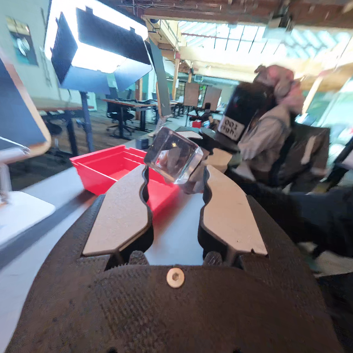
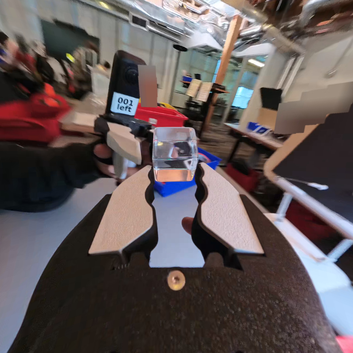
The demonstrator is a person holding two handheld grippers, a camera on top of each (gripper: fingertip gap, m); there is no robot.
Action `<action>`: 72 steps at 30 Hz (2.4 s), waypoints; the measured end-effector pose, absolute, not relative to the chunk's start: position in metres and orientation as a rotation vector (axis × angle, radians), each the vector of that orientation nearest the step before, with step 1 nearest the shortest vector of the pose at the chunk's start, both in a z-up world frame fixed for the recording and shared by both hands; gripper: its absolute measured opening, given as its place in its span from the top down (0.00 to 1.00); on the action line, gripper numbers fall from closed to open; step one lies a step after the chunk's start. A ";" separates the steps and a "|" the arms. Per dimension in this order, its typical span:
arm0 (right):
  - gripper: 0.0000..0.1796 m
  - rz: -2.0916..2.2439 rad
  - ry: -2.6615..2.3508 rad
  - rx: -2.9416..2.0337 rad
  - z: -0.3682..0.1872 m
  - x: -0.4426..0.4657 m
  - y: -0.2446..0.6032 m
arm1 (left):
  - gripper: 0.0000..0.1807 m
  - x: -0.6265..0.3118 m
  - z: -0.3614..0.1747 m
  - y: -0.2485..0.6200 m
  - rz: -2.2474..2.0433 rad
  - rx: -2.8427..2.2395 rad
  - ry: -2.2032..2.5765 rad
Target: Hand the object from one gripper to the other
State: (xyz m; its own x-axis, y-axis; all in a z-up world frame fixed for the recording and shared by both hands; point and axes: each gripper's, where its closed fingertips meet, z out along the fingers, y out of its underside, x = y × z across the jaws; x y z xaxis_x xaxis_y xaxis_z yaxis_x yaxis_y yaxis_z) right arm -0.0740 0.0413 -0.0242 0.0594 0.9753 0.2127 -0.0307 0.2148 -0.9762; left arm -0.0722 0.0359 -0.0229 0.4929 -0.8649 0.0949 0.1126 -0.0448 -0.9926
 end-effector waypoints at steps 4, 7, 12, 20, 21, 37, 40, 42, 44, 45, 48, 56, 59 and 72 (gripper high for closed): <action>0.77 1.400 -1.295 -1.065 -0.029 -0.069 0.024 | 0.68 -0.075 -0.019 0.024 -0.662 -1.282 0.895; 0.77 1.671 -1.253 -0.966 -0.020 -0.065 0.009 | 0.66 -0.069 -0.017 0.010 -0.515 -1.167 1.017; 0.78 1.815 -1.291 -1.024 -0.038 -0.078 -0.001 | 0.72 -0.056 -0.042 0.005 -0.425 -1.226 1.170; 1.00 1.505 -1.397 -1.148 -0.068 -0.078 0.023 | 0.90 -0.067 -0.070 0.027 -0.270 -1.343 1.203; 1.00 1.526 -1.388 -1.134 -0.064 -0.076 0.022 | 0.95 -0.069 -0.069 0.027 -0.300 -1.345 1.188; 1.00 1.234 -1.434 -1.237 -0.075 -0.069 0.046 | 1.00 -0.087 -0.061 0.038 -0.293 -1.370 1.101; 1.00 1.211 -1.445 -1.252 -0.079 -0.070 0.047 | 1.00 -0.088 -0.064 0.040 -0.293 -1.382 1.101; 1.00 1.192 -1.458 -1.261 -0.083 -0.071 0.048 | 0.99 -0.089 -0.065 0.041 -0.292 -1.393 1.096; 1.00 1.161 -1.473 -1.269 -0.087 -0.072 0.049 | 0.99 -0.090 -0.066 0.044 -0.291 -1.406 1.085; 1.00 1.146 -1.483 -1.269 -0.089 -0.073 0.049 | 0.99 -0.091 -0.067 0.045 -0.292 -1.412 1.080; 0.98 1.120 -1.515 -1.262 -0.094 -0.074 0.046 | 0.97 -0.094 -0.069 0.048 -0.288 -1.428 1.071; 0.73 0.868 -1.789 -1.376 -0.145 -0.082 0.034 | 0.92 -0.102 -0.067 0.052 -0.309 -1.454 1.032; 0.66 0.780 -1.963 -1.480 -0.182 -0.087 0.017 | 0.90 -0.111 -0.062 0.055 -0.319 -1.463 0.990; 0.75 0.616 -2.076 -1.535 -0.231 -0.109 0.007 | 0.89 -0.139 -0.038 0.056 -0.314 -1.434 0.893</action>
State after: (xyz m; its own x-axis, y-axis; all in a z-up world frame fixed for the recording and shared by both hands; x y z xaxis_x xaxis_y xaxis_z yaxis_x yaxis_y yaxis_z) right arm -0.1091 0.0073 -0.2307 -0.2540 0.9605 0.1134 0.7434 0.2689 -0.6125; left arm -0.1392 0.0564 -0.0377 0.6517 -0.6782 -0.3394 -0.3168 0.1632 -0.9343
